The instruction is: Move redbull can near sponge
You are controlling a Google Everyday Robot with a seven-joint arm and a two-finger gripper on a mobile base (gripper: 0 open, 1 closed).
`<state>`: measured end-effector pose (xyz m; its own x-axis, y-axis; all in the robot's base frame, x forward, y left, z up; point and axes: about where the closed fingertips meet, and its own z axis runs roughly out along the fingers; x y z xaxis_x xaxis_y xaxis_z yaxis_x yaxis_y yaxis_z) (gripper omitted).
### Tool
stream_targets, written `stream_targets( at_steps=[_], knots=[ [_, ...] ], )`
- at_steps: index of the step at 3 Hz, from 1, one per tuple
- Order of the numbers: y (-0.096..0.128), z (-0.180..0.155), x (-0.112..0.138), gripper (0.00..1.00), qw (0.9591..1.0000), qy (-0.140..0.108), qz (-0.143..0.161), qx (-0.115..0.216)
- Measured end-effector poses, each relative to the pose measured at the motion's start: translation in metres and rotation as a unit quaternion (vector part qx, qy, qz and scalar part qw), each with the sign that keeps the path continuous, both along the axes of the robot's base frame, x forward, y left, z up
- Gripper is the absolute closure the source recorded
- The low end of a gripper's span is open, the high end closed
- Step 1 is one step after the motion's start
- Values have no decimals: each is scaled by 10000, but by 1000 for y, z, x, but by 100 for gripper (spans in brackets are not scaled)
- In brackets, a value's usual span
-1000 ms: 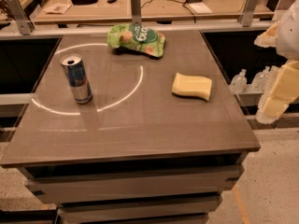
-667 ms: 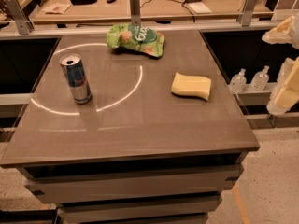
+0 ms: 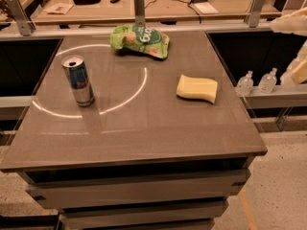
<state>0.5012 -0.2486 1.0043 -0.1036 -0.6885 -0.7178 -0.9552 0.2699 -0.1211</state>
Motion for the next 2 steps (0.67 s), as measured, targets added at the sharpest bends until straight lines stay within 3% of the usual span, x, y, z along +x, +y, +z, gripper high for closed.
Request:
stream_targets(
  at_steps=[1,2],
  knots=[
    [15,11,5,0,9940,49,206,1075],
    [32,16,6,0,9862,163,172,1639]
  ],
)
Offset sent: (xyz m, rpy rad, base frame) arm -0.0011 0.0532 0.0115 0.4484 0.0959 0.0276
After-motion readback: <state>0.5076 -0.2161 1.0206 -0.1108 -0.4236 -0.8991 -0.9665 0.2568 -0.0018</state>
